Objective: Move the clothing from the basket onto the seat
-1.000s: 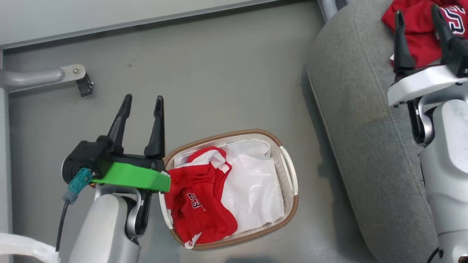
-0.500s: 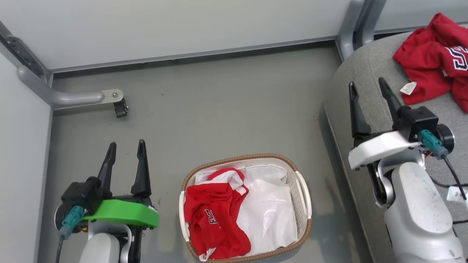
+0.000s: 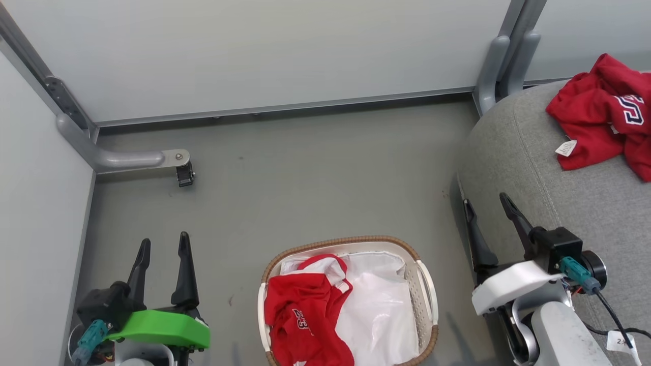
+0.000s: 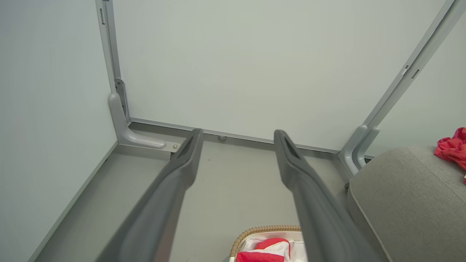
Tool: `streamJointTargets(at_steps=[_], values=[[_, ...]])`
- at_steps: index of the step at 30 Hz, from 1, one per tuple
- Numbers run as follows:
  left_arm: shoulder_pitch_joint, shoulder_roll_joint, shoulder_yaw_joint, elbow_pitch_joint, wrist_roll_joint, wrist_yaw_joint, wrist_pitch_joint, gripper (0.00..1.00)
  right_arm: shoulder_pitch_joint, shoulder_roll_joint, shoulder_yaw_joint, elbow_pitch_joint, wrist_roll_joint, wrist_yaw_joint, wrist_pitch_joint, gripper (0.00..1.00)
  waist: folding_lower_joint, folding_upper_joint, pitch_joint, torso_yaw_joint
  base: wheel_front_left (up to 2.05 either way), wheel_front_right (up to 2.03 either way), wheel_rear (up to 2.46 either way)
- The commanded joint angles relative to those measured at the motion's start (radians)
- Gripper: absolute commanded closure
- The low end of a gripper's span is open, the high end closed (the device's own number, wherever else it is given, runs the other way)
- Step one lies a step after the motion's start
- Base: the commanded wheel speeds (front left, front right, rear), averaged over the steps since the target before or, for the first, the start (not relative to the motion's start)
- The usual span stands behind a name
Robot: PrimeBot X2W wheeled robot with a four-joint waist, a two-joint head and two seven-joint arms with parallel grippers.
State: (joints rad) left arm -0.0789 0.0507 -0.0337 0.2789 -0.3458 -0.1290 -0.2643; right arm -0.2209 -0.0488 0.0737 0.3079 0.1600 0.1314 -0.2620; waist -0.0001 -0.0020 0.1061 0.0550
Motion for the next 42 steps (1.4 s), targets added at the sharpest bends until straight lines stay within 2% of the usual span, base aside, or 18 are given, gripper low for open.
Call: streamJointTargets(at_steps=[1, 12, 28, 37, 42], values=[[0.022, 0.0, 0.005, 0.001, -0.003, -0.003, 0.0, 0.0, 0.021, -0.004, -0.002, -0.012, 0.0, -0.001, -0.004, 0.0, 0.0001, 0.002, -0.012, -0.002, 0.0, 0.0, 0.0], [0.056, 0.0, 0.0, 0.013, 0.01, -0.003, 0.0, 0.0, 0.065, -0.003, 0.011, -0.037, -0.011, -0.001, -0.004, 0.0, 0.0001, 0.002, -0.044, -0.008, 0.0, 0.0, 0.0], [0.041, 0.0, -0.002, 0.004, 0.007, -0.003, 0.0, 0.0, 0.052, -0.003, 0.016, -0.033, 0.003, -0.001, -0.004, 0.0, 0.0001, 0.002, -0.037, -0.012, 0.0, 0.0, 0.0], [0.017, 0.0, -0.018, -0.002, 0.017, -0.003, 0.0, 0.0, 0.026, -0.003, 0.006, -0.052, 0.008, -0.001, -0.004, 0.0, 0.0001, 0.002, 0.0, -0.022, 0.0, 0.0, 0.0], [-0.025, 0.0, -0.07, 0.003, 0.043, -0.003, 0.0, 0.0, 0.004, -0.003, -0.012, -0.07, 0.006, -0.001, -0.004, 0.0, 0.0001, 0.002, 0.049, -0.034, 0.0, 0.0, 0.0]])
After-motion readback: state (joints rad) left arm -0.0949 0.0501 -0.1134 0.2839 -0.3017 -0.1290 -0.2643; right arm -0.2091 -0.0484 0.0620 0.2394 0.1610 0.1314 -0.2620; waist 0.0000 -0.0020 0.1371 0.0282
